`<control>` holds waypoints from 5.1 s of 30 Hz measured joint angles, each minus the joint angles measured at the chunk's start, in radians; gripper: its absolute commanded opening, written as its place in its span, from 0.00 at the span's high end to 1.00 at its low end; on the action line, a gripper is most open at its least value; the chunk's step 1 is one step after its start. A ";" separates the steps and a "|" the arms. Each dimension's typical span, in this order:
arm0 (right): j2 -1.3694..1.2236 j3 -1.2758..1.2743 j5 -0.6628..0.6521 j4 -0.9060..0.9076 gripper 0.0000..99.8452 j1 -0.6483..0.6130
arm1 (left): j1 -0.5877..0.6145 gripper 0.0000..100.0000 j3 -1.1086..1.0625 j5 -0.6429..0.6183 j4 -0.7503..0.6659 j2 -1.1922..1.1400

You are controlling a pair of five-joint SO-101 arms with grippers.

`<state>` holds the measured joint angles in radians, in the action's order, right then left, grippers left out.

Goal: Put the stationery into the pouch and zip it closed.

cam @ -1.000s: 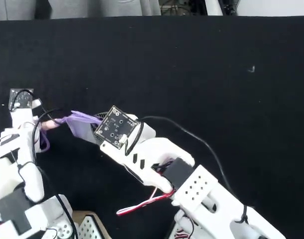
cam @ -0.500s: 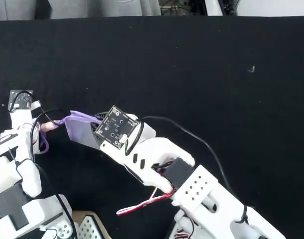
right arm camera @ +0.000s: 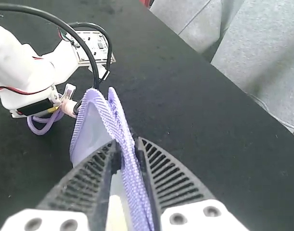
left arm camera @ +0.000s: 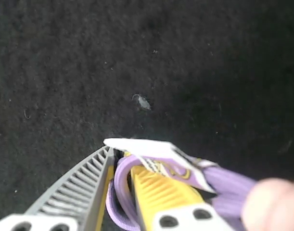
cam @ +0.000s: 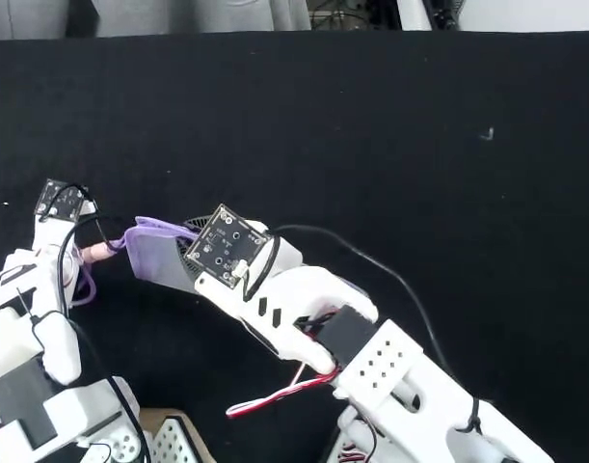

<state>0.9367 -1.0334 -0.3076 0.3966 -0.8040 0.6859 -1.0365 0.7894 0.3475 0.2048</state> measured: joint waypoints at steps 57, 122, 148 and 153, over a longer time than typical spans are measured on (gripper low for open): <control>0.006 0.229 0.058 0.138 0.82 -0.250 | -0.493 0.97 1.628 -0.638 1.206 0.451; 0.061 0.359 0.157 0.293 0.82 -0.193 | -0.511 0.97 1.646 -0.571 1.033 0.528; -0.176 0.522 0.264 0.267 0.82 -0.247 | -0.511 0.97 1.645 -0.571 1.033 0.534; -0.176 0.488 0.265 0.265 0.82 -0.186 | -0.511 0.97 1.645 -0.571 1.033 0.535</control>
<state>0.7603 -0.5455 -0.0422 0.6621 -0.9897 0.1749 0.6084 0.2186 1.3802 0.7403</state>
